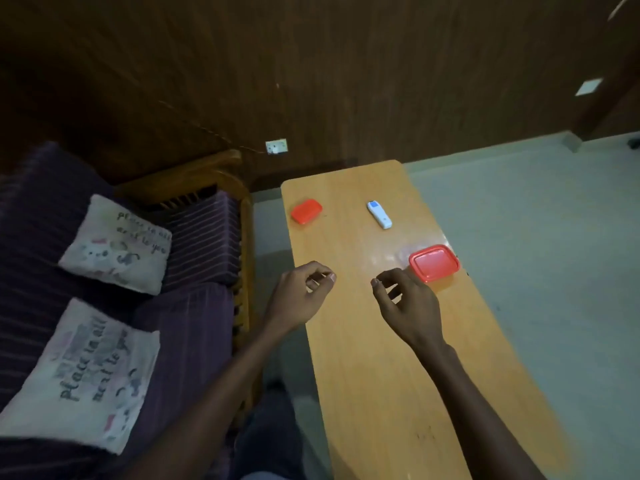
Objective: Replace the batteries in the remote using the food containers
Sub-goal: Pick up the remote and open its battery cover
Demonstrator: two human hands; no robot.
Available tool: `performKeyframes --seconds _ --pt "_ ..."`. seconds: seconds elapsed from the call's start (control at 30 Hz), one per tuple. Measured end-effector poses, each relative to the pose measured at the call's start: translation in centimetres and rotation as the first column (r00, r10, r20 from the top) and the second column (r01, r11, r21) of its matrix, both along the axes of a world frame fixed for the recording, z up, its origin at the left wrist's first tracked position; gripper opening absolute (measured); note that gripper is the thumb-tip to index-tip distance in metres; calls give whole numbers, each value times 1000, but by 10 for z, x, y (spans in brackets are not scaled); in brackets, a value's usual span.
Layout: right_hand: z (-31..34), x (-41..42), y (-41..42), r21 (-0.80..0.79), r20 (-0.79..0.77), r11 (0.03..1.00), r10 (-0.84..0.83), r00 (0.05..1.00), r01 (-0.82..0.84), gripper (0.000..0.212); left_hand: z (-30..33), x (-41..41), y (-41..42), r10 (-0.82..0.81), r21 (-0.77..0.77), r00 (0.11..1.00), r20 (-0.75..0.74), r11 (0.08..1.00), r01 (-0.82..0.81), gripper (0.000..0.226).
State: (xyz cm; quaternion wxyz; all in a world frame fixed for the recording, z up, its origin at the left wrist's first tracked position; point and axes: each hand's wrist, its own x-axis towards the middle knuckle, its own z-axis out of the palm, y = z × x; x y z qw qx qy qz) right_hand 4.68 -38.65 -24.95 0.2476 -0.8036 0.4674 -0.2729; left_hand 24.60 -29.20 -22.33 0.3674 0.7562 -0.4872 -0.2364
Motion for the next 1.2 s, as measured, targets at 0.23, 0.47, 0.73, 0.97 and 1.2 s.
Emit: performKeyframes --seconds 0.23,0.47,0.73,0.97,1.2 --pt "-34 51 -84 114 -56 958 -257 965 262 21 -32 70 -143 -209 55 977 -43 976 211 10" --pt "-33 116 -119 209 -88 793 -568 819 572 28 -42 127 -255 -525 111 850 -38 843 526 12" --pt "-50 148 -145 241 -90 678 -697 712 694 31 -57 143 -324 -669 114 742 -38 735 669 15" --pt "-130 151 -165 308 -97 570 -778 621 762 33 -142 141 -361 -733 186 674 -93 652 735 12" --pt "-283 166 -200 283 -57 390 -905 422 876 35 -291 128 -433 -855 146 500 -139 482 864 11"
